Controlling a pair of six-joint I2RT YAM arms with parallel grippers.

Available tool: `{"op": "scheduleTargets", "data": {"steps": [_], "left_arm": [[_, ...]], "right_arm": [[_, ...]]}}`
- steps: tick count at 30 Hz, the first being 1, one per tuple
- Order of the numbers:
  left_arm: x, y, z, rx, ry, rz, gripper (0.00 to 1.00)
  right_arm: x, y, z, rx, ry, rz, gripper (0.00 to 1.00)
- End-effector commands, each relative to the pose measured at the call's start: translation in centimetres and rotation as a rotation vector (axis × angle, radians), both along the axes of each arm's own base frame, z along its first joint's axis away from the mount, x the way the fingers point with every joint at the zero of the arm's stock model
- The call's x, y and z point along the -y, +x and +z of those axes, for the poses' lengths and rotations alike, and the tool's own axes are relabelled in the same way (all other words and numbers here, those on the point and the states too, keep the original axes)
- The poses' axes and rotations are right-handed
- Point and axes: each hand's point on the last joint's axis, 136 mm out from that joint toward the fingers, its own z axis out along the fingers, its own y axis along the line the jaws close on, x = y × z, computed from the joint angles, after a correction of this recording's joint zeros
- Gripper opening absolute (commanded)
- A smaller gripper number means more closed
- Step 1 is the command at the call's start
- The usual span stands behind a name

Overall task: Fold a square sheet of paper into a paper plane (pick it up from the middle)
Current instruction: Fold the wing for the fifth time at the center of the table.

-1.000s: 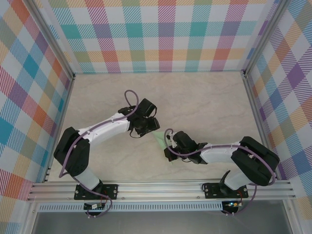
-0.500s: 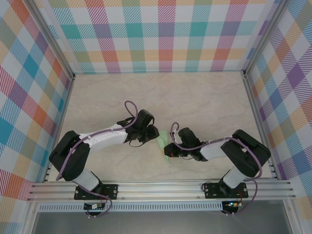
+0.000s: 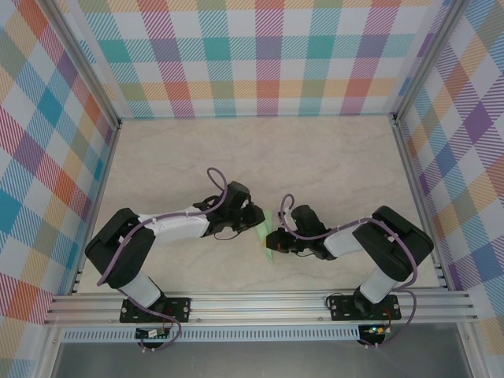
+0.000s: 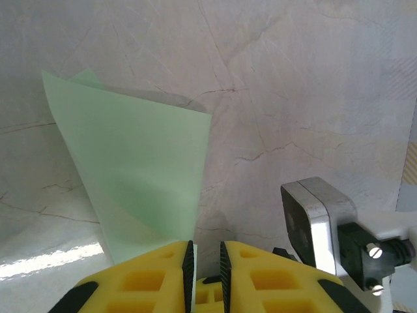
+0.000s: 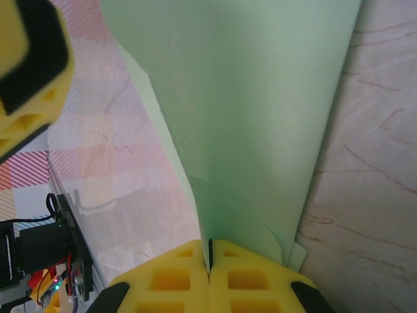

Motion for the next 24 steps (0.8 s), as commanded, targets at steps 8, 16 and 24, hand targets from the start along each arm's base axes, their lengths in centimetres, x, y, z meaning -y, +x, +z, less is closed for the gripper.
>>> {"op": "scheduleTargets", "data": {"steps": [8, 16, 24], "left_arm": [[-0.8, -0.9, -0.3, 0.058, 0.002, 0.005, 0.21], [0.4, -0.6, -1.2, 0.043, -0.031, -0.022, 0.2], [1.0, -0.4, -2.7, 0.013, -0.006, -0.041, 0.19]], "right_arm": [[1.9, -0.5, -2.6, -0.122, -0.058, -0.089, 0.02], [2.1, -0.6, -2.8, -0.13, -0.064, -0.088, 0.02], [2.1, -0.6, -2.7, -0.131, -0.065, -0.084, 0.02]]}}
